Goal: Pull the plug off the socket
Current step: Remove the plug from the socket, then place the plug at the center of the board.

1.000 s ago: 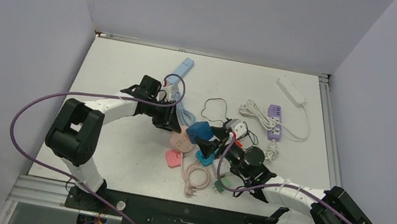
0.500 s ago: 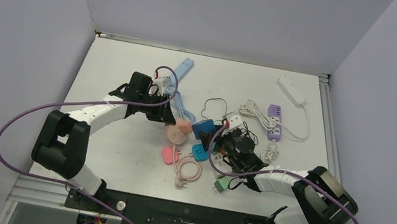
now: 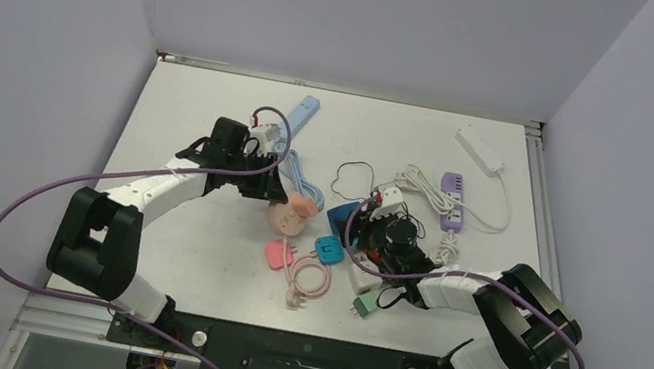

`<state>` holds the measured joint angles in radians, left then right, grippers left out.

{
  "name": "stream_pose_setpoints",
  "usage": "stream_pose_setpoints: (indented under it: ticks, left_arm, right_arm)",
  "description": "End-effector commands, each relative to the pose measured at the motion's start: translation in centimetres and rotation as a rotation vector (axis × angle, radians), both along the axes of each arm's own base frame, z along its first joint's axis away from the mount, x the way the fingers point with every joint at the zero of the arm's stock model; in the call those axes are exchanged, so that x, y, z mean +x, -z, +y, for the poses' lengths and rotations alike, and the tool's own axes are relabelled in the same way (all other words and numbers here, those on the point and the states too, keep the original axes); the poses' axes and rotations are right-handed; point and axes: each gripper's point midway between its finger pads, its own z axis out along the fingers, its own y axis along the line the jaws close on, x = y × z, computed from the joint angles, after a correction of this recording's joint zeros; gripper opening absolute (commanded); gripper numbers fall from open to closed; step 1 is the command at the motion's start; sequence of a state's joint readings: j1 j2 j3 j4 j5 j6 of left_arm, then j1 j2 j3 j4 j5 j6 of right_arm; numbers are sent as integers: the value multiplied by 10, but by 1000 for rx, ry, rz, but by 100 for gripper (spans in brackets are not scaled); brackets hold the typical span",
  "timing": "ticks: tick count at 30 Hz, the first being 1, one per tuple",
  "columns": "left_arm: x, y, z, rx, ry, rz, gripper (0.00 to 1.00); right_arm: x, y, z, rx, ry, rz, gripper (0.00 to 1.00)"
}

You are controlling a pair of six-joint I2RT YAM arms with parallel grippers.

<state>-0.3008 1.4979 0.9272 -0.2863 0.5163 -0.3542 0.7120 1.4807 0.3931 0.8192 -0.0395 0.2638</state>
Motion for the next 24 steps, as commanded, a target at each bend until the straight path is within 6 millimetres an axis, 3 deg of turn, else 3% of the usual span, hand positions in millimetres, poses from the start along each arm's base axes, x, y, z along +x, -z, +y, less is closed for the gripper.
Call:
stream_pose_setpoints:
  ticks: [1, 6, 10, 14, 24]
  left_arm:
    - [12, -31, -8, -68, 25, -110, 0]
    - [9, -31, -13, -93, 49, -96, 0]
    - [6, -32, -17, -111, 70, -89, 0]
    - [2, -32, -23, -118, 97, -89, 0]
    - [-1, -22, -25, -107, 112, -44, 0]
  right_arm:
    - [16, -6, 7, 40, 27, 24, 9]
    - [16, -8, 10, 48, 6, 23, 21]
    - [16, -9, 7, 35, 14, 17, 50]
    - [12, -20, 6, 51, -3, -16, 68]
    - [-15, -61, 19, 148, -176, -147, 75]
